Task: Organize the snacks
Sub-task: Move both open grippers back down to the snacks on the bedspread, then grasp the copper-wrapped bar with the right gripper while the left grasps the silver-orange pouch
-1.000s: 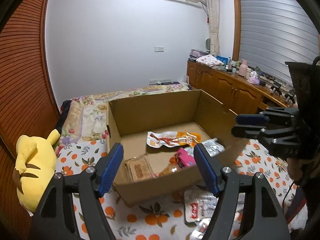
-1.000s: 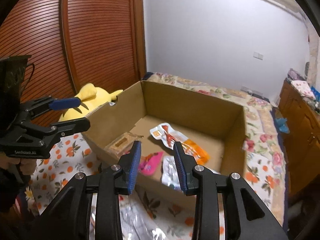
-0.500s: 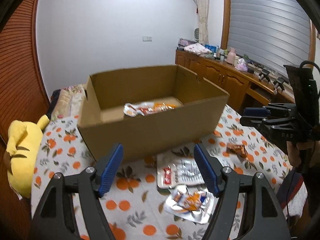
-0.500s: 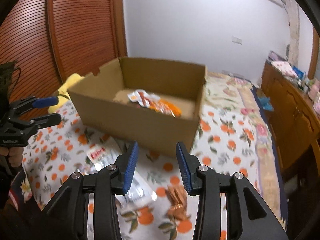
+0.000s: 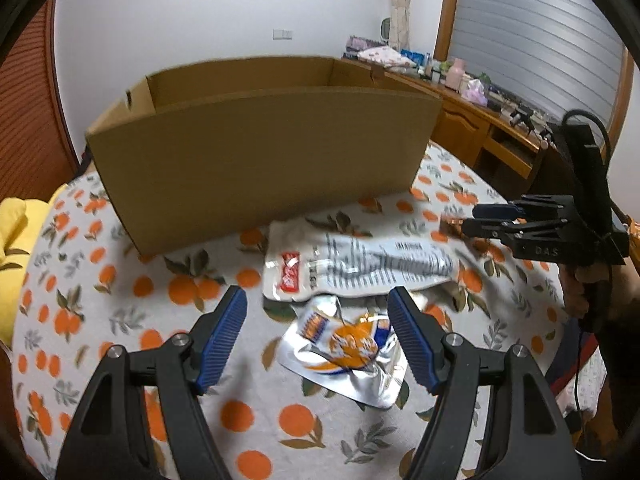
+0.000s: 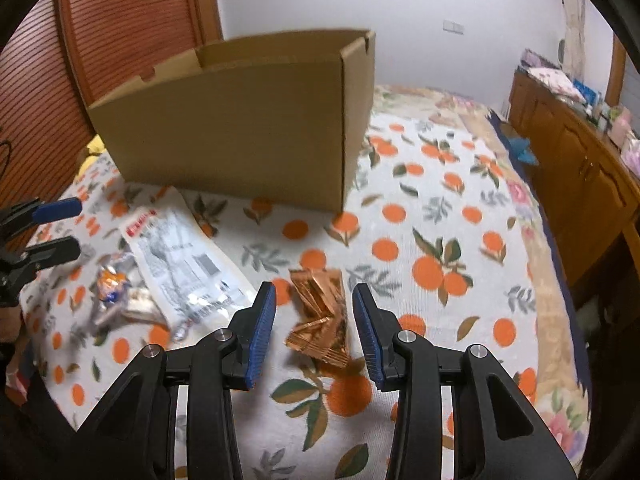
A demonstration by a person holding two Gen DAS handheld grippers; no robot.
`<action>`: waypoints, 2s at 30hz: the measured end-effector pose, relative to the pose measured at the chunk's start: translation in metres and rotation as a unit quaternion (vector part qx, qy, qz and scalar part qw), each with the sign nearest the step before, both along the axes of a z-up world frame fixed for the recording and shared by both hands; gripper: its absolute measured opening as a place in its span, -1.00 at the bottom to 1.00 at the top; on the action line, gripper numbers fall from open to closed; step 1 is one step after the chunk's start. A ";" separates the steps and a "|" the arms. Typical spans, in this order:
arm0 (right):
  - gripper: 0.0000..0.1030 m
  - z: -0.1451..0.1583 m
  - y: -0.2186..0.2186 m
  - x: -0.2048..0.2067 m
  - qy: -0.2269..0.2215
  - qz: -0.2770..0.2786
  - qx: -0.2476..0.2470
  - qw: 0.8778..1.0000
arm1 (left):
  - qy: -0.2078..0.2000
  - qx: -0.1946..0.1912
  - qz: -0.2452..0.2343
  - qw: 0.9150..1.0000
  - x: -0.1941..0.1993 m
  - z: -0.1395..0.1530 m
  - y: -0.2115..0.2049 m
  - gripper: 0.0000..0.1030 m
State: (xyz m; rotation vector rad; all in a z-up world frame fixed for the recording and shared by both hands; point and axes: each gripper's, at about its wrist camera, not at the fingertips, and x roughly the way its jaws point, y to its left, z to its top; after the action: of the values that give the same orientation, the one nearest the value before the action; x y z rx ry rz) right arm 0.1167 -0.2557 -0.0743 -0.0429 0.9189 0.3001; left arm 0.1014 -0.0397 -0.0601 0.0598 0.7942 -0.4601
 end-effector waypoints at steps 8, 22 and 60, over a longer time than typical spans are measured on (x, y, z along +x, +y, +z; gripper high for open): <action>-0.21 -0.016 0.000 0.003 0.014 -0.002 -0.008 1.000 | 0.015 0.004 -0.013 1.000 -0.005 -0.014 -0.009 0.43; -0.08 -0.021 0.003 0.001 0.000 -0.005 -0.015 1.000 | 0.036 0.013 -0.028 0.999 -0.004 -0.029 -0.016 0.54; -0.08 -0.022 0.004 -0.001 -0.004 -0.007 -0.015 1.000 | 0.024 0.069 -0.096 0.993 -0.014 -0.034 -0.038 0.49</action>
State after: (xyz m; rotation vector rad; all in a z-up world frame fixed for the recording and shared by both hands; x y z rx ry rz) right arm 0.1156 -0.2521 -0.0959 -0.0649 0.9159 0.2738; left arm 0.0877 -0.0776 -0.0939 0.2558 0.8708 -0.5901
